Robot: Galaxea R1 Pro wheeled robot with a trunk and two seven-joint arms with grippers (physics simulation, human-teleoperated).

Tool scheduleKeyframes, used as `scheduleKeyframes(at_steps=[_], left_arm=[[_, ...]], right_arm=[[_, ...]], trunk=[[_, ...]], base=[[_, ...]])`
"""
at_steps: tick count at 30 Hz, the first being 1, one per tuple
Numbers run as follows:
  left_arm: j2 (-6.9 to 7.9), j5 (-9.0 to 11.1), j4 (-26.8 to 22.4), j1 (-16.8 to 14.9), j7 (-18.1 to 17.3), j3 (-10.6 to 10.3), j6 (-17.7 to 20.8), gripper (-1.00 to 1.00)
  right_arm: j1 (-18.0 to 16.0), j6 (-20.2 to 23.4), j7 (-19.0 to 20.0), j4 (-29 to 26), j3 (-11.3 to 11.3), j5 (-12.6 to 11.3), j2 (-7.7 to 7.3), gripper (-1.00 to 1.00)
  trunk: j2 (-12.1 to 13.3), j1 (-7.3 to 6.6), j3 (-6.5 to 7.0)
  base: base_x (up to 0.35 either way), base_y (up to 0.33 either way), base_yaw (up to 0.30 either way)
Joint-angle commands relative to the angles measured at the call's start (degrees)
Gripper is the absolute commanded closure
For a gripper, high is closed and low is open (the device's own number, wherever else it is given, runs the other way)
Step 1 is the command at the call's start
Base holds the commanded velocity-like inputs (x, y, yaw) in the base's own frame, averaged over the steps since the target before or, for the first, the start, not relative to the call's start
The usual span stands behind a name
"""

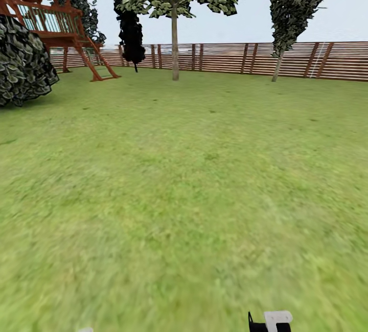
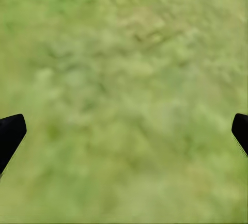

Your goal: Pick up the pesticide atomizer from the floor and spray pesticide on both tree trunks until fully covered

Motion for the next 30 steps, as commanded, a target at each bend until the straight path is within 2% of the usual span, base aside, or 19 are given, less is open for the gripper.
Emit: scheduleKeyframes(at_steps=[1,30], left_arm=[[0.02,0.31,-0.01,-0.02,0.21,-0.48,-0.16,1.0],[0.02,0.31,-0.01,-0.02,0.21,-0.48,-0.16,1.0]], right_arm=[[-0.04,-0.14,-0.28,0.07,-0.37,0.61,0.0,-1.0],[-0.03,-0.14,-0.28,0.07,-0.37,0.61,0.0,-1.0]], trunk=[[-0.02,0.03,-0.05],[-0.02,0.03,-0.05]], base=[[0.339,0.0,0.0],[0.339,0.0,0.0]])
